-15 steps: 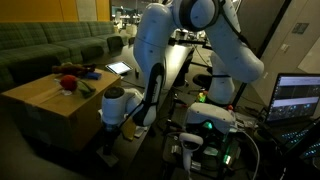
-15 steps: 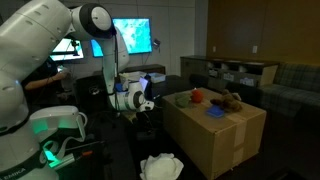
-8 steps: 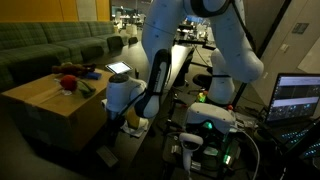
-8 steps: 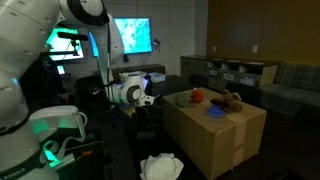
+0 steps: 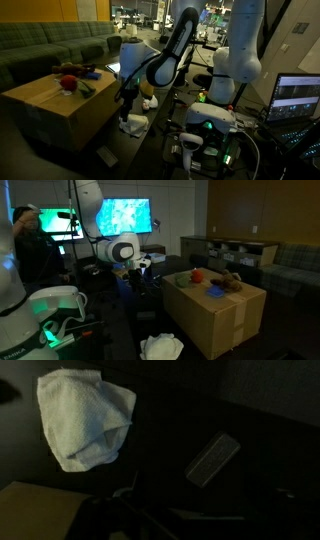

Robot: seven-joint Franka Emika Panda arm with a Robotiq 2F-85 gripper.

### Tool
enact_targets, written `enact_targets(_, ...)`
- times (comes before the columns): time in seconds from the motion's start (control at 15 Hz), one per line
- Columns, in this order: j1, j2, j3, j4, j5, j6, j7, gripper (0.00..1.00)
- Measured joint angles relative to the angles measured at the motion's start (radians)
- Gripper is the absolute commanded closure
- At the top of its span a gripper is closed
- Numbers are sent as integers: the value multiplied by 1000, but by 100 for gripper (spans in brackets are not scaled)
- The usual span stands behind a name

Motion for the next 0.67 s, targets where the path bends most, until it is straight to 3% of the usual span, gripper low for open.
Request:
enact_targets(0.27,-73,-226,54,-52,96,-225,-53,0)
enact_targets(0.67,-115,-570,65,-90,125,-530,-46,0)
